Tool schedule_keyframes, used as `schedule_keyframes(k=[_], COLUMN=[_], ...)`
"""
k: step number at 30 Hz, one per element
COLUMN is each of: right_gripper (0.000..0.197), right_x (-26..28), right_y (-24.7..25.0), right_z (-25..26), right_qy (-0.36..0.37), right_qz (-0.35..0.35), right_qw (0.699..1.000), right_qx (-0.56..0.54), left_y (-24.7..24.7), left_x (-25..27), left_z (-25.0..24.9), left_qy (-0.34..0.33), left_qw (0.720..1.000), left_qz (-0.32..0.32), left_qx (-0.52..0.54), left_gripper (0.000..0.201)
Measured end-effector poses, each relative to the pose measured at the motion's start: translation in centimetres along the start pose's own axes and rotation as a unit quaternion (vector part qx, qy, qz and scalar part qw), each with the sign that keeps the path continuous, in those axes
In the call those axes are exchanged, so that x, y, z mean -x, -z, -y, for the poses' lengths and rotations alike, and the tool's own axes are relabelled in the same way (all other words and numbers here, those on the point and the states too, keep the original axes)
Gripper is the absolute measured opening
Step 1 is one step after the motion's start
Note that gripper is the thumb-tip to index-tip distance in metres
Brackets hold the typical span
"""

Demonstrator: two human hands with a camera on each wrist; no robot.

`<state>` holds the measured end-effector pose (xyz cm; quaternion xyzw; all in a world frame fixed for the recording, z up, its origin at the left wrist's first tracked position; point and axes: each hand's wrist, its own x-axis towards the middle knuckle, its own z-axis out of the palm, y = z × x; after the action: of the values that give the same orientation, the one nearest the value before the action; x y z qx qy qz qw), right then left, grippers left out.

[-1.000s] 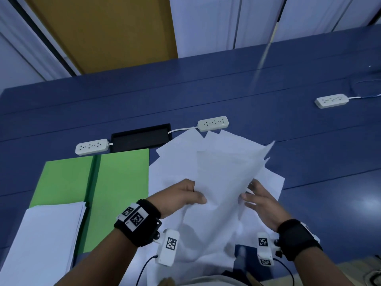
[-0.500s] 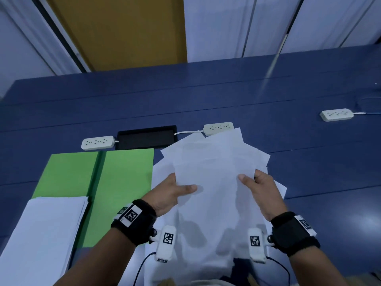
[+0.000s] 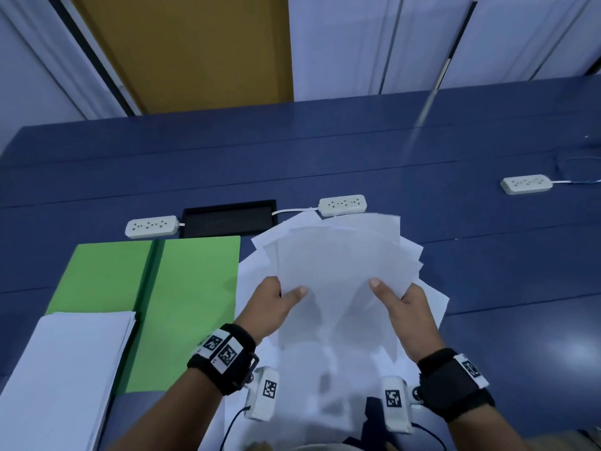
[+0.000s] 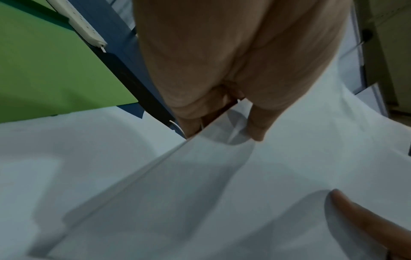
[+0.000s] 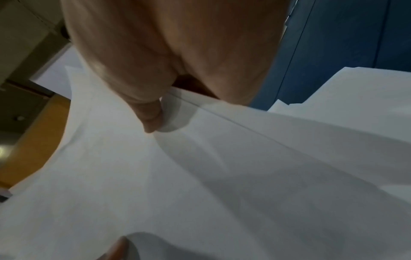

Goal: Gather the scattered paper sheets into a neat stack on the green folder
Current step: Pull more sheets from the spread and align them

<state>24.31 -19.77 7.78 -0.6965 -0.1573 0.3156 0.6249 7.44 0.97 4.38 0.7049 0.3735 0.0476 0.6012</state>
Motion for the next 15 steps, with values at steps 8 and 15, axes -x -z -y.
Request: schedule_keyframes(k=[8,15], right_gripper=[0.009,0.012], right_x=[0.2,0.7], right_y=[-0.3,0.3], right_z=[1.0,1.8], right_qy=[0.069,0.062], right_qz=[-0.018,-0.024], right_qw=[0.997,0.997], right_qx=[-0.039,-0.037], left_y=[-1.9,-2.3], left_x=[2.5,3.2], left_z=[-4.4,-5.1], left_qy=[-0.077,-0.114], left_qw=[0.989,0.987], left_qz=[-0.044,-0.049], left_qx=[0.118,0.102], left_gripper=[0.016,0.015])
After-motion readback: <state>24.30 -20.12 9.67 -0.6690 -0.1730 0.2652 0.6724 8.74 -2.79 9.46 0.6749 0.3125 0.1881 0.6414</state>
